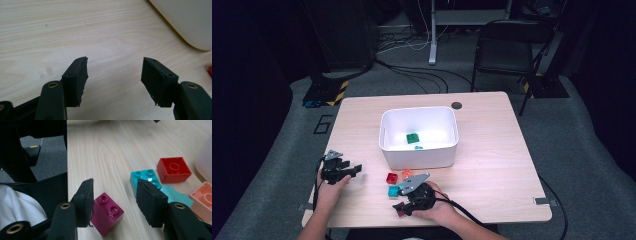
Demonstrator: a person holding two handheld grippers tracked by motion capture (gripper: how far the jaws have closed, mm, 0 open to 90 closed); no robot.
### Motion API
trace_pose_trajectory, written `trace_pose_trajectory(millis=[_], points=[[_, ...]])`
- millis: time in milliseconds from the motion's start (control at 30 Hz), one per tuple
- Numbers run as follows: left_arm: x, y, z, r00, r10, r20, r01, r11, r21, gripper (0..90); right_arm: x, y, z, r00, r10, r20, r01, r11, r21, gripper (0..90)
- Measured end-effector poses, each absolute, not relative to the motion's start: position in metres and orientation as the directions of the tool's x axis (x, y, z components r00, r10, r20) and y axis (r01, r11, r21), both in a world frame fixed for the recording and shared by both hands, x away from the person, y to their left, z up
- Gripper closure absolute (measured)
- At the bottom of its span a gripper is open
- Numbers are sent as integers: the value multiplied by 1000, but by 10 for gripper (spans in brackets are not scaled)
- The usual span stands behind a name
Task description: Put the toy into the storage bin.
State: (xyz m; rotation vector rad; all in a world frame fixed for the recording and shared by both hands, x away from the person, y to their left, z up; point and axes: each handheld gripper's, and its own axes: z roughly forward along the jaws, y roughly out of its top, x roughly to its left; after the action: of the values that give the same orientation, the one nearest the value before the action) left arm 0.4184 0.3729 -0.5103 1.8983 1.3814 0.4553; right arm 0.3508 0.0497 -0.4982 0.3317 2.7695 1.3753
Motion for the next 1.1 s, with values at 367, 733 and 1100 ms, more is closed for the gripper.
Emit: trace_pose_trajectory(millis=[367, 733, 1100], points=[[419, 373, -511, 356, 925, -136, 664, -148, 732, 376, 346, 59, -507, -981, 184, 54, 157, 606, 780, 437], [424, 371, -510, 367, 920, -139, 663, -154, 732, 376, 350, 45, -513, -972, 233, 31, 177, 642, 746, 450], [428, 366, -510, 379, 915, -140, 657, -159, 737, 376, 359, 27, -515, -949, 300, 92, 268, 624, 734, 580]])
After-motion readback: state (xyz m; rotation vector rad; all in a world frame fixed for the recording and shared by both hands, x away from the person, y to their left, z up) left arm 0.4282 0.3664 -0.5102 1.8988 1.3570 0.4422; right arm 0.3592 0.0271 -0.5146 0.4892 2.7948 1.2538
